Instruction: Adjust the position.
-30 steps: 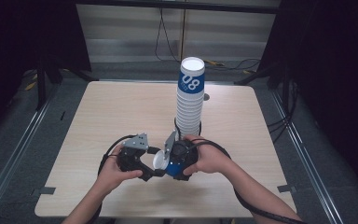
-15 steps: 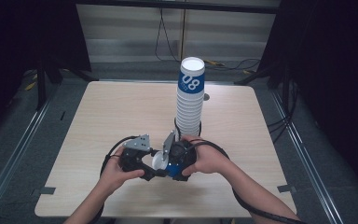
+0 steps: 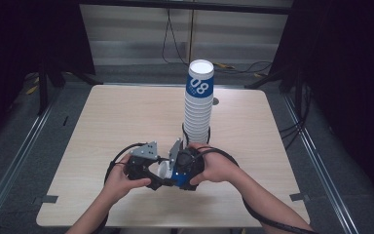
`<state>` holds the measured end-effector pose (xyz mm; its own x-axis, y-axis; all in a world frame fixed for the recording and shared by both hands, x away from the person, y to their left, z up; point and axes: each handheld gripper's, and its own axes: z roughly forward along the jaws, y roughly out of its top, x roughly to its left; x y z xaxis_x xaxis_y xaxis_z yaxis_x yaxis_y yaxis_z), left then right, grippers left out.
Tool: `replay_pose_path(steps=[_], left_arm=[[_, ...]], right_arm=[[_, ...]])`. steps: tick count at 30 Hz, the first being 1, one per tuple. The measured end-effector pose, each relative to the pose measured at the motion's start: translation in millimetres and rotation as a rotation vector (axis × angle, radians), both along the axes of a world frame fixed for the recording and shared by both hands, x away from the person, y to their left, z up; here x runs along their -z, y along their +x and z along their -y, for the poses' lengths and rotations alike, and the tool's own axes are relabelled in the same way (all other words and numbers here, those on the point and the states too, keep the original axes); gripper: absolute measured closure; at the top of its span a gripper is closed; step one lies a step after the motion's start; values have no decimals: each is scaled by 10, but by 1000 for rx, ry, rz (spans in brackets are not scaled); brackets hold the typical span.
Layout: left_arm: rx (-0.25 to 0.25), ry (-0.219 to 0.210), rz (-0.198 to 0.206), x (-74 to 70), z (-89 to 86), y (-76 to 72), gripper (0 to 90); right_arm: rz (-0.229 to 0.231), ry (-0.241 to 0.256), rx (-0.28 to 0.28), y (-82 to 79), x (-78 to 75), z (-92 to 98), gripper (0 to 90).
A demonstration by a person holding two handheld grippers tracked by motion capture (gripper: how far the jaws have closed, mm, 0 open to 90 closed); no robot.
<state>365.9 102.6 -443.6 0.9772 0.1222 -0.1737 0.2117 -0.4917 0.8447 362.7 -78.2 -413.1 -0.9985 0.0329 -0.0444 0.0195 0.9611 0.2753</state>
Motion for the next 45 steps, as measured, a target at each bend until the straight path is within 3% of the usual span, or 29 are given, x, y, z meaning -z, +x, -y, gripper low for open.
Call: replay_pose_path(steps=[13, 22, 26, 31, 38, 45], left_arm=[[6, 19, -4, -4, -10, -4, 286], [10, 6, -6, 3, -29, 7, 288], [17, 21, 9, 5, -25, -7, 290], [14, 11, 19, 0, -29, -12, 293], [13, -6, 20, -2, -58, -2, 293], [7, -11, 11, -7, -90, 8, 291]], right_arm=[[9, 3, -24, -4, -3, -3, 225], [11, 12, -17, -8, -31, 8, 231], [19, 9, -32, -12, -38, 10, 234], [25, 14, -38, -11, -48, 18, 232], [29, 35, -21, -8, -54, 30, 214], [26, 69, 32, -5, -43, 75, 155]])
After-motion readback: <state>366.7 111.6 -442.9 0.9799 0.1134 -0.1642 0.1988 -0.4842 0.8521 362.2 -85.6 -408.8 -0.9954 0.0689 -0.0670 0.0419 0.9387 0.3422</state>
